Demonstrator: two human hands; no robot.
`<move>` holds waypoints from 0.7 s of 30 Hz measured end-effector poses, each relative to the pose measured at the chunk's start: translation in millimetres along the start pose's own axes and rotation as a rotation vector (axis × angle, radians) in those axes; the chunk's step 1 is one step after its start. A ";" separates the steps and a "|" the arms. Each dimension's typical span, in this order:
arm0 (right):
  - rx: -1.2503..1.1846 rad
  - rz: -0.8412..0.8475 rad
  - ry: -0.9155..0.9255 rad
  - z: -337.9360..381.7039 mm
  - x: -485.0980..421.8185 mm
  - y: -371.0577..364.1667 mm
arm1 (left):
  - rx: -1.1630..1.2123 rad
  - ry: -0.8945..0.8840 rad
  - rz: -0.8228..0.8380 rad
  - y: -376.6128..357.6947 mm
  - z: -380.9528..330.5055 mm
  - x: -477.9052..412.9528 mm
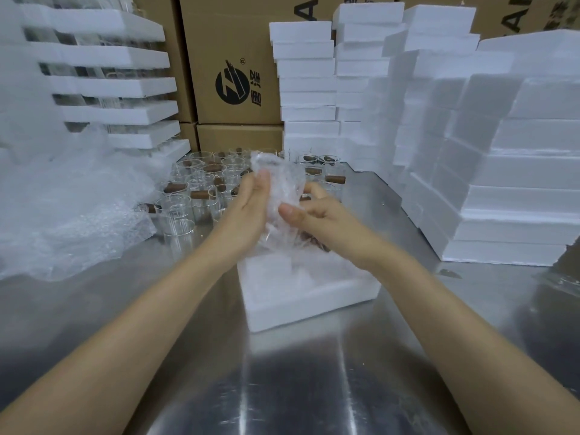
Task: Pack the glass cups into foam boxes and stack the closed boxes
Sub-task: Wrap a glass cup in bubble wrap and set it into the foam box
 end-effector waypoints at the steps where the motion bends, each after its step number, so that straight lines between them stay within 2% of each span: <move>1: -0.043 -0.011 0.006 0.2 -1.1 2.2 | 0.053 0.025 0.008 -1.2 0.8 -1.9; 4: -0.252 -0.137 -0.044 -1.1 -0.7 22.5 | 0.520 0.176 0.046 -5.2 7.2 -8.2; 6: -0.311 -0.281 -0.100 -8.5 1.8 41.8 | 0.694 0.222 0.063 -2.9 8.6 -10.5; 8: -0.263 -0.401 -0.101 -12.4 3.2 54.1 | 0.649 0.185 0.122 -5.4 4.8 -10.6; 11: -0.175 -0.451 0.004 -5.8 4.4 52.0 | 0.519 0.150 0.281 -27.1 0.3 -2.2; 17: -0.270 -0.387 0.052 -3.4 1.8 44.3 | 0.494 0.089 0.221 -20.6 -1.7 -1.8; 21: -0.474 -0.440 -0.044 -14.9 0.1 52.3 | 0.455 0.077 0.213 -16.0 -0.6 -3.8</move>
Point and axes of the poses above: each hand's wrist, its own x-axis away from the middle knuckle, its own y-axis out of the back of the hand, z = x × y, the point moved 9 cm from there along -x, towards the middle knuckle, and after that the axes turned 1 degree about -z, right-handed, at the moved point
